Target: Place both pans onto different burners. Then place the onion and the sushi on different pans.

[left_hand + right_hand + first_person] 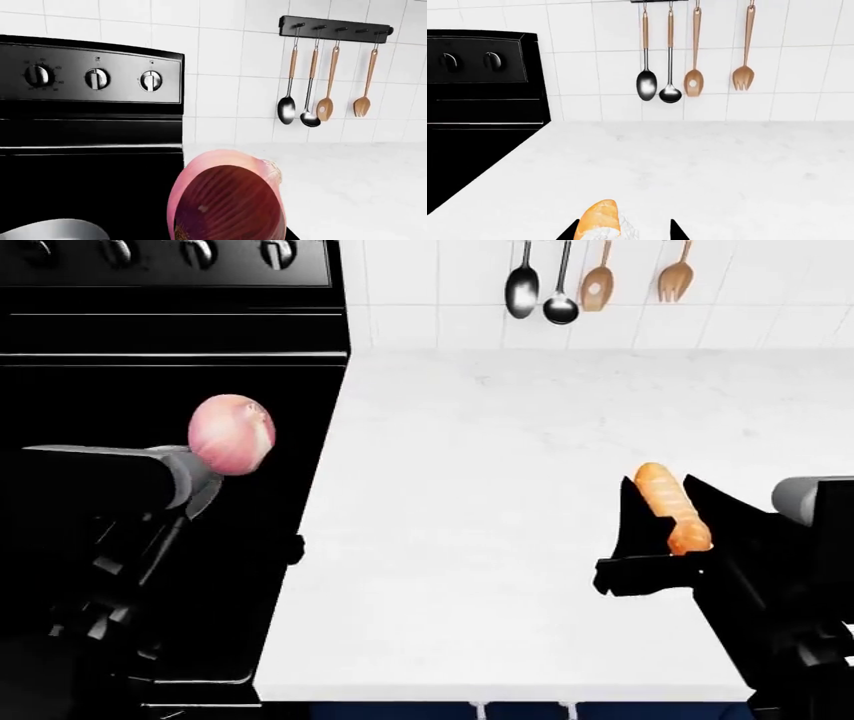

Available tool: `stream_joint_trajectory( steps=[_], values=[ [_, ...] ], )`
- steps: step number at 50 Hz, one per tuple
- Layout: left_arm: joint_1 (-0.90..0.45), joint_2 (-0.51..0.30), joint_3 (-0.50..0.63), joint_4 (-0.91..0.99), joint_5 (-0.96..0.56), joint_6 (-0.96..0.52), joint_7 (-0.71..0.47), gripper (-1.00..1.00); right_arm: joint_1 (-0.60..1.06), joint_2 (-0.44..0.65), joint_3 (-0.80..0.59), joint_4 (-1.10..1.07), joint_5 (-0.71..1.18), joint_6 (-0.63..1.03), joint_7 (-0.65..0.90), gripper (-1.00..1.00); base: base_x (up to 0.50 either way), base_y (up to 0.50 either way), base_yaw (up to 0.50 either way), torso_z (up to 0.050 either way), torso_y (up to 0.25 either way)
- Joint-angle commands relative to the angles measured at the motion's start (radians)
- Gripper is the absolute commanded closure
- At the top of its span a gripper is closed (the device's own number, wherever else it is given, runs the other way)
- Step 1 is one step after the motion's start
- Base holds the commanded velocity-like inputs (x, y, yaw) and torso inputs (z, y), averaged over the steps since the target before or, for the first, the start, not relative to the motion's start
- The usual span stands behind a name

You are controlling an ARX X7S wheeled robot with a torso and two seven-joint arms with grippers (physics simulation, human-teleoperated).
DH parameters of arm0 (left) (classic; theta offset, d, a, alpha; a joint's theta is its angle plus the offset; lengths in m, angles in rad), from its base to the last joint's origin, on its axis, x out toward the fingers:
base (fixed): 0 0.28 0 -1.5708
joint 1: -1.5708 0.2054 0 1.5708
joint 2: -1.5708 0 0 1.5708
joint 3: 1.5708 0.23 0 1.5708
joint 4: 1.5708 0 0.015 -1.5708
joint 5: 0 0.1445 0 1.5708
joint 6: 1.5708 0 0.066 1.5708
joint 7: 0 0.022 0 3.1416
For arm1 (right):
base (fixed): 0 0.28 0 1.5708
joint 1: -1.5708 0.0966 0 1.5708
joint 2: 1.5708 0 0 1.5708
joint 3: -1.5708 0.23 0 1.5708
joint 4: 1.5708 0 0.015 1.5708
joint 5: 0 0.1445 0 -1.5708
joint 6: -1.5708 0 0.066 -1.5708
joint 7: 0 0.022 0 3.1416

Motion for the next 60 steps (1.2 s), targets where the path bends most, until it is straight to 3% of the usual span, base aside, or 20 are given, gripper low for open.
stream_joint_trajectory(
  steps=[1,14,60],
  values=[
    [-0.026,-0.047,-0.026,0.032,-0.014,0.014,-0.022,1.0,0.003,0.01,0.019,-0.024,-0.006,-0.003,0.004,1.0,0.0,0.5,0.0,0.0,0.0],
    [-0.012,-0.047,-0.025,0.023,-0.014,0.019,-0.016,1.0,-0.003,0.004,0.007,-0.013,-0.022,0.001,-0.011,1.0,0.0,0.23,0.0,0.0,0.0],
    [0.02,-0.08,-0.032,0.014,-0.004,0.041,0.001,1.0,0.06,-0.013,-0.03,-0.025,-0.017,0.041,0.014,1.0,0.0,0.5,0.0,0.0,0.0]
  ],
)
